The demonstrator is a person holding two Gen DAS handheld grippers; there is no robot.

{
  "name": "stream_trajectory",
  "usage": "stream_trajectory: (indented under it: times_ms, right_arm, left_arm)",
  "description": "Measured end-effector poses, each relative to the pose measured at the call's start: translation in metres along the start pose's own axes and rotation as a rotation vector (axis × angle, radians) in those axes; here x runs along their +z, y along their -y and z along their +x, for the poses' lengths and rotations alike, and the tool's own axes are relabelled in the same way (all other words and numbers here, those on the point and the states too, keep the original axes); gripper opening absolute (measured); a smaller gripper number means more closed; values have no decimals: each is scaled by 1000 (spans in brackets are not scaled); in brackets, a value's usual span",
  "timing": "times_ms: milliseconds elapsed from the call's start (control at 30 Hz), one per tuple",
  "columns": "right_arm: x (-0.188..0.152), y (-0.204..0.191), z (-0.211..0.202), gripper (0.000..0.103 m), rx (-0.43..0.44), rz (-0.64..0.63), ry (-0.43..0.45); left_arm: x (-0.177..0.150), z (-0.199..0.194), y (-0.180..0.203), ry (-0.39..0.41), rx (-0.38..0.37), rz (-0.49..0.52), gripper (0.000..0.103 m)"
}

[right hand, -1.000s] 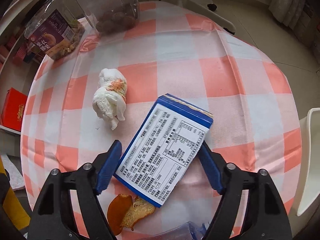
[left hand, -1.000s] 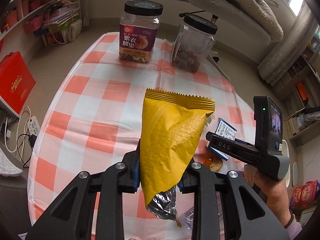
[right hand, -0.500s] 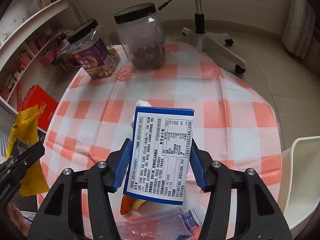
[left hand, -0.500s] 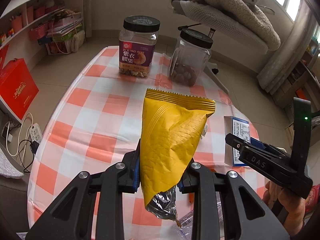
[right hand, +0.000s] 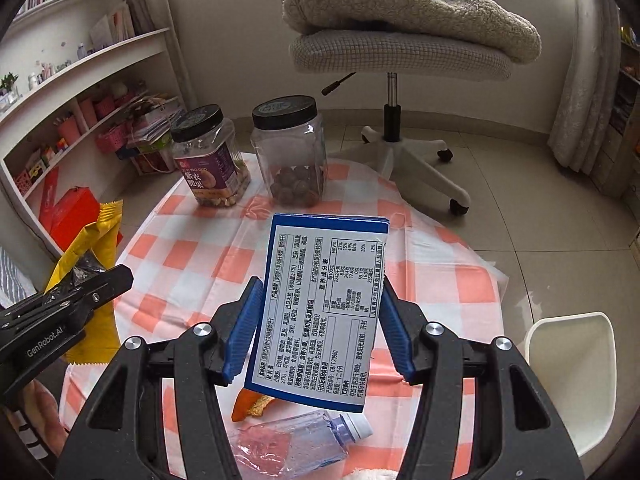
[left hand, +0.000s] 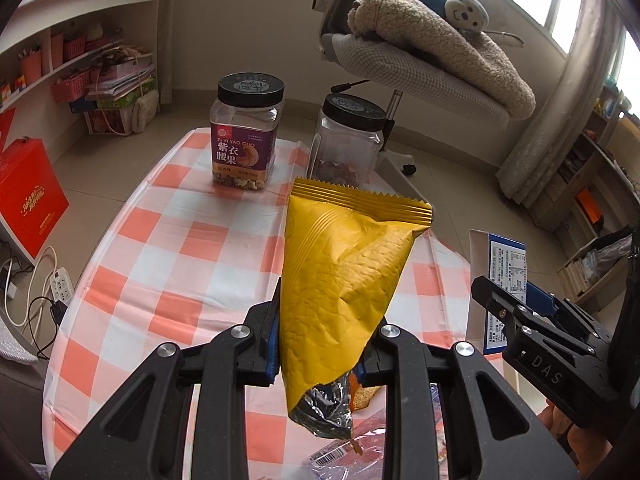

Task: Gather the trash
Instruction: 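Carry the bag and box over the wastebasket and open both grippers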

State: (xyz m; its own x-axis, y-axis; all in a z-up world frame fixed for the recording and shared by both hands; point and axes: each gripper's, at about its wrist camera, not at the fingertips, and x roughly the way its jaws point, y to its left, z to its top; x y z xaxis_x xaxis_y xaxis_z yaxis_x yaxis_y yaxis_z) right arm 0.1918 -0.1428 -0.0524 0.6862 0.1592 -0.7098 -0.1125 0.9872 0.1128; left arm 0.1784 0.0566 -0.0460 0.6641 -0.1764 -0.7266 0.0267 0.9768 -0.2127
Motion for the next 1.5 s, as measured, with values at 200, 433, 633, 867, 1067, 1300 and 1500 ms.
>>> stream_trajectory:
  times_ms: [200, 433, 633, 867, 1067, 1300, 1500]
  right_arm:
    - [-1, 17, -14, 54, -22, 14, 21]
    - [-6, 42, -27, 54, -62, 35, 34]
    - [-11, 70, -41, 54, -106, 58, 44]
    - [-19, 108, -58, 55, -161, 103, 50]
    - [-27, 143, -71, 55, -217, 152, 49]
    - [-41, 189, -82, 55, -288, 223, 28]
    - [-54, 232, -92, 58, -335, 311, 3]
  left_arm:
    - [0, 1, 21, 6, -22, 21, 27]
    - [-2, 5, 51, 6, -57, 54, 27]
    - [-6, 11, 80, -5, -91, 91, 26]
    - [-12, 18, 113, -21, -125, 132, 27]
    - [-20, 22, 143, -31, -160, 165, 27]
    - [-32, 27, 182, -51, -203, 216, 27]
    - [-42, 31, 221, -74, -258, 255, 27]
